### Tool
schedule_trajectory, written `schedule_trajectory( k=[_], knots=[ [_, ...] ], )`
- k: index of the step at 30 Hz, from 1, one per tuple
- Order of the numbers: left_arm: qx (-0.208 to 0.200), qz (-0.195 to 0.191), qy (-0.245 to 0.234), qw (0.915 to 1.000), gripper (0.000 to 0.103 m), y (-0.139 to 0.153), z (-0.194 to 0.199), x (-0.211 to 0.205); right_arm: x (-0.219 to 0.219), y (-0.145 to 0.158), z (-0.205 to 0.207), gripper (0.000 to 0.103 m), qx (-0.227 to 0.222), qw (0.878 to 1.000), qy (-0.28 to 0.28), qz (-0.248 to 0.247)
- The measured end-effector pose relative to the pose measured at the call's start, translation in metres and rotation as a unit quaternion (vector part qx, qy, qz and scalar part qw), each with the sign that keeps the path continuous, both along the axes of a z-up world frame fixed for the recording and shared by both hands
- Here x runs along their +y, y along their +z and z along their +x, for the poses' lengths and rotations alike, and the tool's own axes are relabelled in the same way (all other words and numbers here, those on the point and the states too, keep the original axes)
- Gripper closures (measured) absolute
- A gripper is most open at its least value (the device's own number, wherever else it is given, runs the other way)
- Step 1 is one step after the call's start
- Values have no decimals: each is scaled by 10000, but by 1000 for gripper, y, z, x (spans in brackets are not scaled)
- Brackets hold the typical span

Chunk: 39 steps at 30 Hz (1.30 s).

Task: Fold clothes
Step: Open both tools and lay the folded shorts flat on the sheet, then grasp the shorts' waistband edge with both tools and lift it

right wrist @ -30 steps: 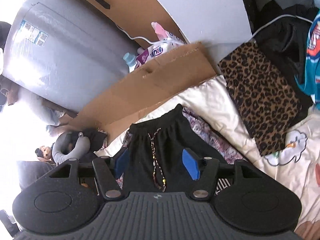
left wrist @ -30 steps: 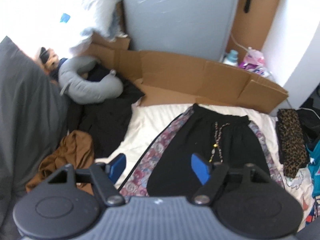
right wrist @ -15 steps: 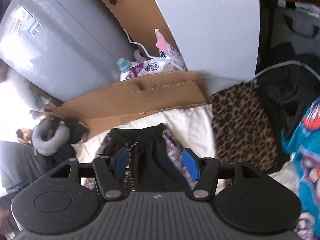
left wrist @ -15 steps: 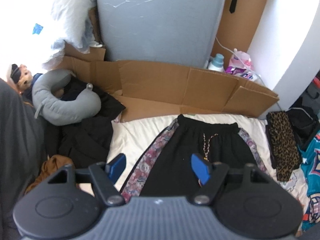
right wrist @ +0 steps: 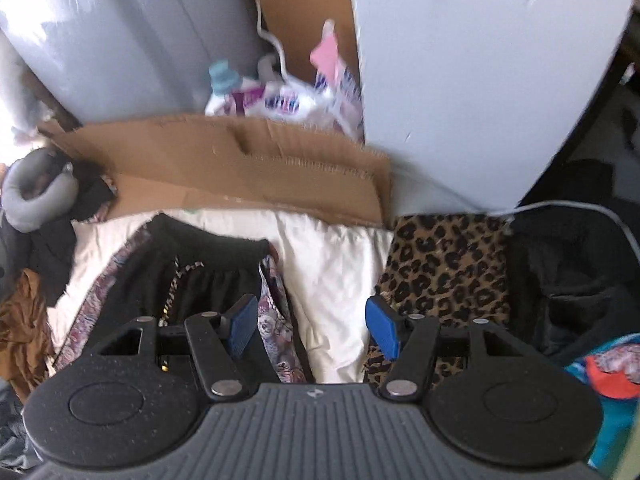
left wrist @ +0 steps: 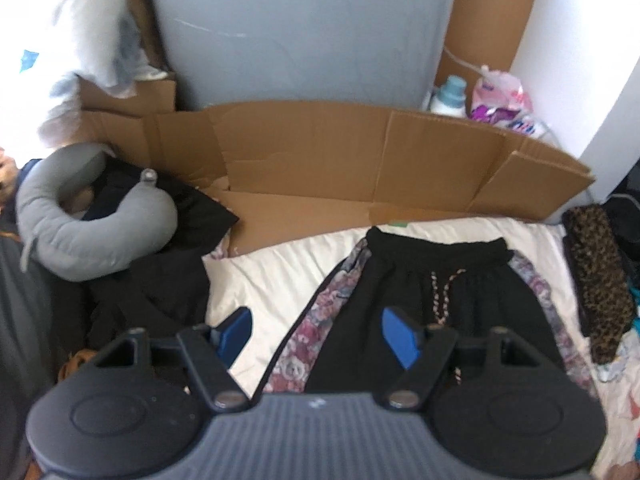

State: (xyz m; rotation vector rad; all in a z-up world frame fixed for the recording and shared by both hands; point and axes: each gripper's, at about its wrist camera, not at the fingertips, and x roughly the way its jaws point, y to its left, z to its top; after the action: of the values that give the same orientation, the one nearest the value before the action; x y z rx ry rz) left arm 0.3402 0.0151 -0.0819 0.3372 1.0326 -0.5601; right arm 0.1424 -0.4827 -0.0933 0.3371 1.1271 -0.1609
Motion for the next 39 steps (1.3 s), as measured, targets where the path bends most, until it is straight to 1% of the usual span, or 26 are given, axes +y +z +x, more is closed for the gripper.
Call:
schedule_trajectory(
  k=[2, 6, 9, 14, 16, 18, 19, 21, 24, 26, 29, 30, 32, 34, 36, 39],
  knots=[
    [1, 36, -30, 10000, 29, -20, 9, -10, 5, -33, 6, 37, -24, 10000, 64, 6],
    [60, -22, -89, 9999, 30, -62, 28, -29, 13, -103, 14, 37, -183, 9994, -125, 260],
    [117, -74, -139, 9998, 31, -95, 44, -43, 17, -147, 23, 37, -235, 9985, -187, 455],
    [124, -175, -222, 9995, 37, -149, 69, -64, 29, -204, 44, 37, -224, 9989, -41, 417],
    [138, -237, -256, 9993, 39, -167, 75, -70, 32, -221, 50, 37, -322, 9985, -3, 446],
    [120, -281, -338, 9990, 42, -181, 79, -76, 34, -234, 54, 37, -423, 9980, 13, 474],
    [112, -304, -379, 9988, 46, -189, 81, -79, 35, -240, 56, 37, -473, 9977, 20, 488],
    [94, -348, -461, 9983, 50, -203, 86, -85, 35, -249, 61, 37, -632, 9968, -9, 497],
    [9, -438, -580, 9974, 51, -219, 89, -90, 33, -258, 68, 37, -841, 9951, -54, 523],
    [18, -430, -632, 9971, 51, -228, 92, -92, 33, -264, 74, 37, -890, 9947, -43, 511],
    [-152, -120, -695, 9974, 59, -245, 99, -96, 33, -275, 84, 41, -869, 9948, -3, 530],
    [-190, 87, -662, 9976, 61, -253, 102, -97, 34, -279, 87, 41, -832, 9953, 32, 489],
    [-261, 522, -586, 9966, 59, -268, 109, -99, 39, -287, 94, 41, -673, 9973, 155, 245],
    [-247, 714, -603, 9953, 48, -279, 115, -99, 44, -295, 98, 44, -496, 9983, 290, -6],
    [-230, 635, -520, 9964, 47, -275, 120, -97, 47, -295, 101, 44, -450, 9982, 388, -109],
    [-158, 285, -569, 9978, 50, -260, 122, -93, 44, -281, 101, 45, -550, 9973, 487, -33]
  ],
)
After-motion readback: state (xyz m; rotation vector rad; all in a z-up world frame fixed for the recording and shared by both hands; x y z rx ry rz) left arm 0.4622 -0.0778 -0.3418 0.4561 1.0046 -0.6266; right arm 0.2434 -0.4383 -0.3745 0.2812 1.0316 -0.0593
